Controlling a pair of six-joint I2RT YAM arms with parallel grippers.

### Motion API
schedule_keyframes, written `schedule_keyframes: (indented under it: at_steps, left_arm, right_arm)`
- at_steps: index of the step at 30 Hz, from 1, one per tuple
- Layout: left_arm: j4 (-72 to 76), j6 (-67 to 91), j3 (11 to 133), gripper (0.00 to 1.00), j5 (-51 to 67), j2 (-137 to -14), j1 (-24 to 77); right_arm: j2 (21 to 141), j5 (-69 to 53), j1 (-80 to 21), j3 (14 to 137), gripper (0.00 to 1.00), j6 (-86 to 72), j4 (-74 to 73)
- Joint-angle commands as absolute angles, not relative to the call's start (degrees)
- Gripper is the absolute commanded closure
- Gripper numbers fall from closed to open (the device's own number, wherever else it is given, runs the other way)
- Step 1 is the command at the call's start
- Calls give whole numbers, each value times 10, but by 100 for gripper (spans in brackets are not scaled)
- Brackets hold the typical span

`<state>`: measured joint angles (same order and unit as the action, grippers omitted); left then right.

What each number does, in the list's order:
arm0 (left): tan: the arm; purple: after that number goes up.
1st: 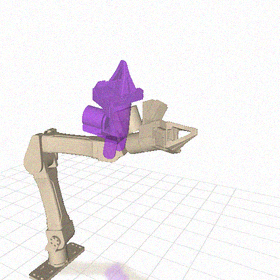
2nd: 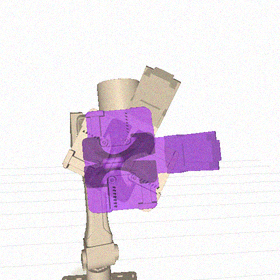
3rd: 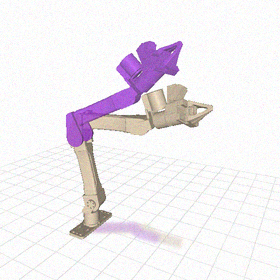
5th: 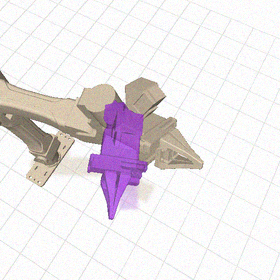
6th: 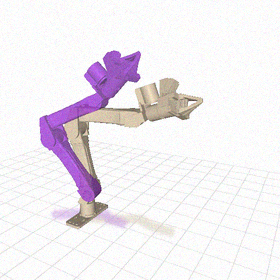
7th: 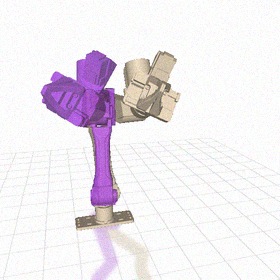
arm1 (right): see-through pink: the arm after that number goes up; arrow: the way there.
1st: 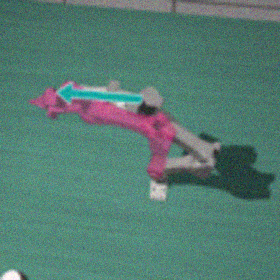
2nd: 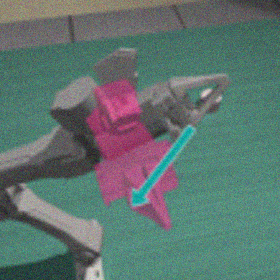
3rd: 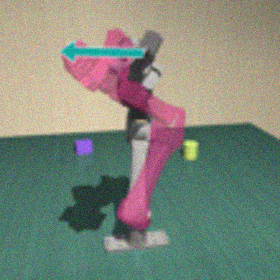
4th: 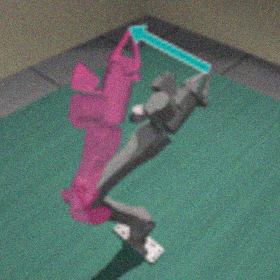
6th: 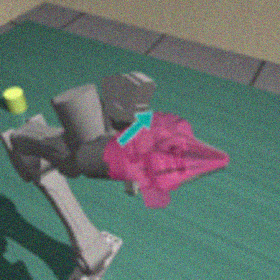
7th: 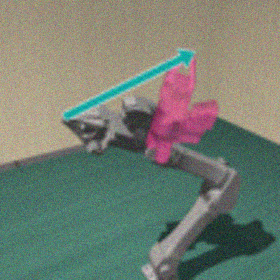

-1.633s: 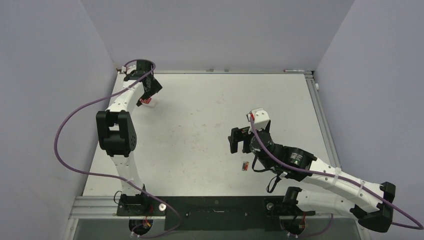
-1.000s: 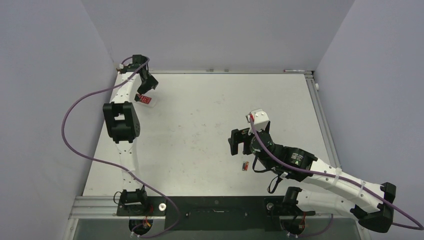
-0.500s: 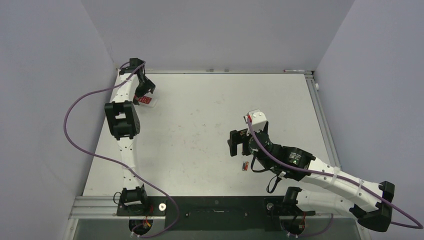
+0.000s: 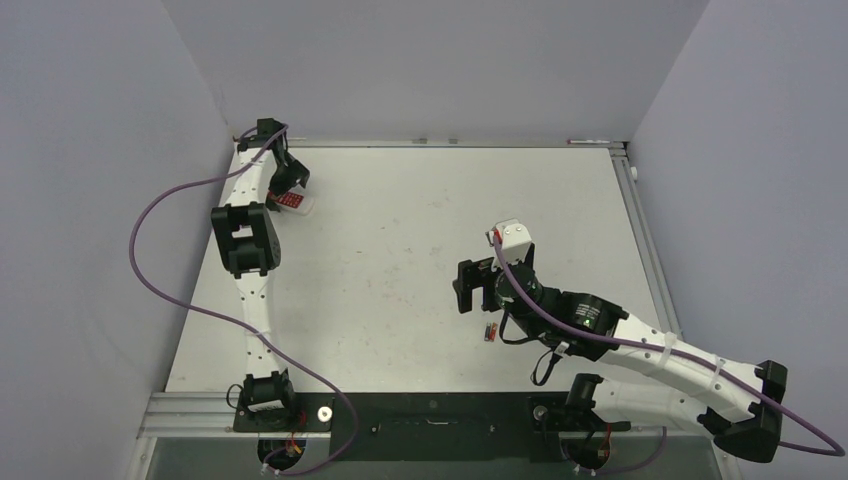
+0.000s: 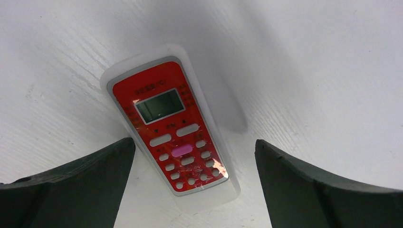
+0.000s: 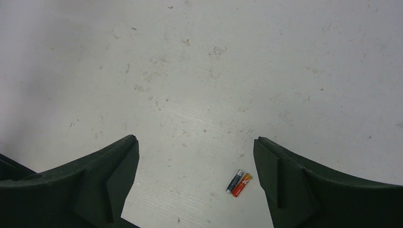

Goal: Load the batteries into the remote control
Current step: Pick up the remote control from the center of the board.

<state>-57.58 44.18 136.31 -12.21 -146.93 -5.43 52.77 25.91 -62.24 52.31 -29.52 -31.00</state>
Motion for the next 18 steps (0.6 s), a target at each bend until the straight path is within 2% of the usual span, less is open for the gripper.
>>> schedule_keyframes:
  at_steps: [1, 10, 11, 18]
  left_arm:
    - [-598, 489, 1390, 4, -130, -1479, -64]
    - [-603, 469, 1385, 0, -145, -1487, -74]
    - [-603, 467, 1384, 5, -143, -1489, -76]
    - [-605, 456, 1386, 19, -142, -1495, -81]
  right_arm:
    - [532, 257, -620, 541, 10, -304, -307]
    - [547, 254, -620, 542, 10, -300, -298]
    - [548, 253, -620, 541, 10, -300, -296]
    - [547, 251, -620, 541, 10, -299, -295]
